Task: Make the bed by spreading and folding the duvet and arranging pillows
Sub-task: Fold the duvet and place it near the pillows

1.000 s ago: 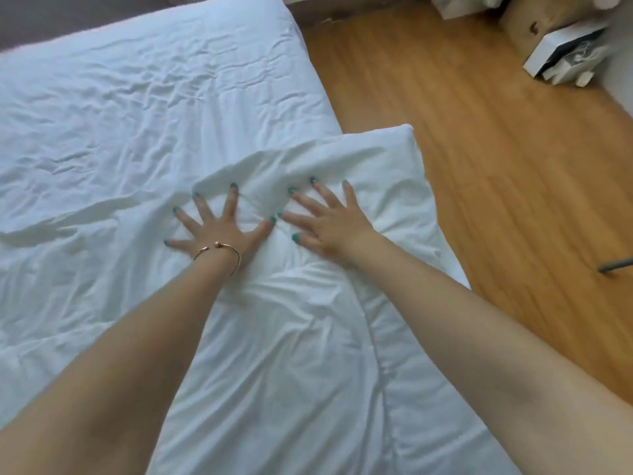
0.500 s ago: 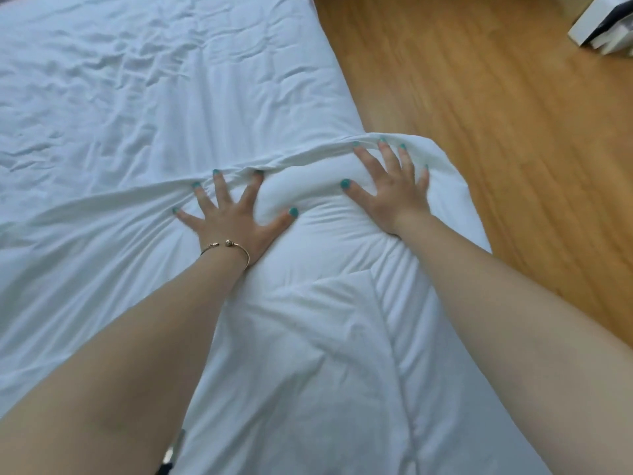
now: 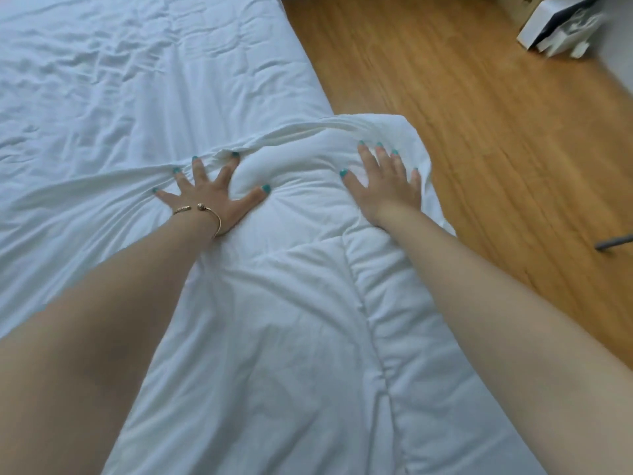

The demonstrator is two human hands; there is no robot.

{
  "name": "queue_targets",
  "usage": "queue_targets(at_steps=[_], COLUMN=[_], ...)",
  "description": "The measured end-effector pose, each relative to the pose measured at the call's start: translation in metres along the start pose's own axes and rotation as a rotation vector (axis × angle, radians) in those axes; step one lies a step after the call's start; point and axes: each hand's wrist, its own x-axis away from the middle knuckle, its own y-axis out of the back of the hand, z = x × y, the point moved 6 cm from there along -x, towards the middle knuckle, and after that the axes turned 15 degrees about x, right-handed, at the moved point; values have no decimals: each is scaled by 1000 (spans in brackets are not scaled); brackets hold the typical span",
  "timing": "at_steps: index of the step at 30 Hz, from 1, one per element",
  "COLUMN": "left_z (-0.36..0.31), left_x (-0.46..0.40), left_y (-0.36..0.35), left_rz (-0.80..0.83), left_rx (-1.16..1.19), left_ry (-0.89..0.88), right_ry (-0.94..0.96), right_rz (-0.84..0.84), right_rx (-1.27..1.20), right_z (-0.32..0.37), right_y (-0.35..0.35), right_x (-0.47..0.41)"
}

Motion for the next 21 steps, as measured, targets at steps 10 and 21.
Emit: queue_targets(at_steps=[10,21], left_z=[-105,-97], left_x=[203,221], left_y=[-61,-127], left_rz=[141,233], left_rx=[3,-80], left_ry=[-429,-313], right_ry=[55,-169], right_rz=[335,507], right_rx=[-386,-982], right_z=[-102,-123], right_y=[-56,-111], right_x=[183,170])
